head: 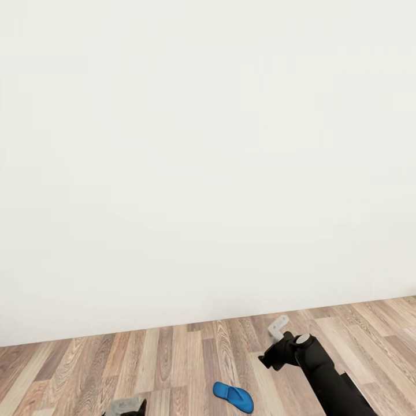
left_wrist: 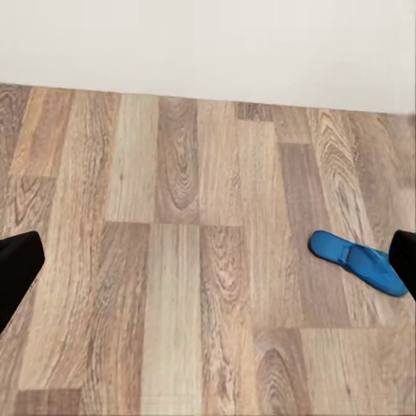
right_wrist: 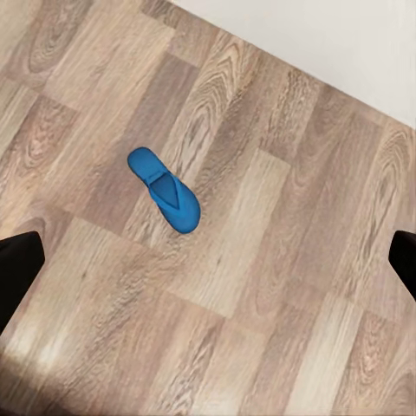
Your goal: In the bedroom, move the book from the bed onto either nightstand, and place the two sandals side by side next to the bed.
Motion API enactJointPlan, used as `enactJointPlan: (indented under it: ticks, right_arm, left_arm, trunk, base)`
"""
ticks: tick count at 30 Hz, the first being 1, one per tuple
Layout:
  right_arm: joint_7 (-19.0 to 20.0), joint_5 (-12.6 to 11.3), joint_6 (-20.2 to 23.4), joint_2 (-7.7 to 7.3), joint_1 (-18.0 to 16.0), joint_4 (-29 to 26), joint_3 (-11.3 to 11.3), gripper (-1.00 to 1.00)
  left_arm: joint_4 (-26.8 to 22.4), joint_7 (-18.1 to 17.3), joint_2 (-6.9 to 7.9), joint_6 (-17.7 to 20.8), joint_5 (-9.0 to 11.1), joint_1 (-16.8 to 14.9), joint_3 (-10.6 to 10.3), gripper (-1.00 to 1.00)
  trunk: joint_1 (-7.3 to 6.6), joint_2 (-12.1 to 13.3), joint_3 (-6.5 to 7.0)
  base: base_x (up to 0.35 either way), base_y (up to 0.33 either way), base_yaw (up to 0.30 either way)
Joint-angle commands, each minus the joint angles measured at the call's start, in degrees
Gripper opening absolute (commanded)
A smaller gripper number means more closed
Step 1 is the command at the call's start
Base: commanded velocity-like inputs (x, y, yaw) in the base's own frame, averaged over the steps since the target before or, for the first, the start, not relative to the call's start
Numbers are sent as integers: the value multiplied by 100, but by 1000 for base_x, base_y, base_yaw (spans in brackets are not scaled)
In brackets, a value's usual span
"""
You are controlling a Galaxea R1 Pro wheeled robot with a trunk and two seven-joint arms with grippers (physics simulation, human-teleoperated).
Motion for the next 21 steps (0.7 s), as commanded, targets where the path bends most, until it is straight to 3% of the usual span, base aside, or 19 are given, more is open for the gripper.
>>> enactJointPlan:
  ticks: [1,3,4,7,8,10,12,15,21]
  right_arm:
    - [46,62,13,-4,-5,-5,1,100]
    - [40,64,12,-4,-6,0,-6,100]
    - [38,65,12,-5,-6,2,-8,100]
    - [37,65,13,-5,-6,3,-10,100]
    - [36,66,12,-5,-6,4,-11,100]
    - [35,66,16,-5,-6,4,-12,100]
    - [35,66,16,-5,-6,5,-12,100]
    - [31,66,15,-5,-6,7,-12,100]
    - [27,68,12,2,-6,13,-12,100]
  left_arm:
    - [-320,-106,-1,182,47,-2,1,100]
    - [-863,-375,-1,690,49,-2,-1,100]
    - [-1265,-640,-1,1145,50,-2,-2,100]
    - [-1871,-1154,3,1877,51,-2,2,100]
    - [-2222,-1550,7,2321,49,-2,11,100]
    - [-2570,-2153,28,2807,46,-2,38,100]
    - [-2694,-2512,63,2997,45,-2,96,100]
    - [-2760,-3089,138,3224,40,-2,468,100]
    - [-2685,-3370,171,3319,32,4,1267,100]
  trunk:
    - [0,-3,-7]
    - [0,-3,-7]
    - [0,-3,-7]
    - [0,-3,-7]
    - [0,-3,-7]
    - [0,-3,-7]
    - [0,-3,-7]
    - [0,-3,-7]
    - [0,-3,-7]
  base:
    - [0,0,0]
    - [0,0,0]
    - [0,0,0]
    - [0,0,0]
    - [0,0,0]
    - [0,0,0]
    - [0,0,0]
    - [0,0,0]
    - [0,0,0]
